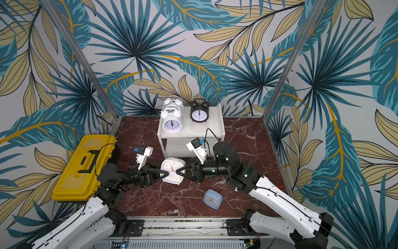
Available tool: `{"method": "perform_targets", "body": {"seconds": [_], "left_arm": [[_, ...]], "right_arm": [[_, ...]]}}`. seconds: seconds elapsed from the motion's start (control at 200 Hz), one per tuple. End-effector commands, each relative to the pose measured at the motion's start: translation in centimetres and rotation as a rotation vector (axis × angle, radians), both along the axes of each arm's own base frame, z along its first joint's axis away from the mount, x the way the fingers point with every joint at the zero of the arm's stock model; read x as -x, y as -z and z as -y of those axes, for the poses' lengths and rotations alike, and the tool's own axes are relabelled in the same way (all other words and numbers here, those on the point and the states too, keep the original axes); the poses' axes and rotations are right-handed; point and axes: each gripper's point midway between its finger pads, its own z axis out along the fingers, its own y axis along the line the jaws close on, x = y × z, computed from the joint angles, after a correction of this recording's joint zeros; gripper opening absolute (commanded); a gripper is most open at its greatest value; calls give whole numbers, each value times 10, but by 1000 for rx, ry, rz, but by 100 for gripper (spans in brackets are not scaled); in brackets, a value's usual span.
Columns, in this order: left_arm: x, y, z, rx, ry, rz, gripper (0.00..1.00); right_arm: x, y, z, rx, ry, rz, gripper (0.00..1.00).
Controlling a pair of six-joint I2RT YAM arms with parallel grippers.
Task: Place the alarm clocks on the shelf by style
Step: Pick up the alarm from the center of the board.
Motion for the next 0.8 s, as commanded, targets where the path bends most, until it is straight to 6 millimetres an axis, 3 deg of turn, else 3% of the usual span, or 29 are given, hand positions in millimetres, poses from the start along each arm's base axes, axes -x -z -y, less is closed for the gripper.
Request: {"method": "perform_targets", "body": {"seconds": [0.0,0.09,0.215,0.431,0.621,0.796], "left_arm": [[-2,-28,-6,71,-36,72,30],[-6,-31,-7,105,-58,71,29],[-10,-31,-9,144,-81,62,29],[-12,-29,-7,142,-65,45,28],[-12,-27,-5,135,-58,42,28],[-12,-26,-5,131,-51,35,28]], "right_arm": [[-9,-17,-1,-86,41,31,47],[-13,-23,-1,-168,77,2,62],[-24,-11,4,-291,167,-48,68],[-23,-4,19,-351,225,-51,65],[-22,-4,17,-317,215,-49,62],[-25,-4,11,-318,204,-54,54]]}}
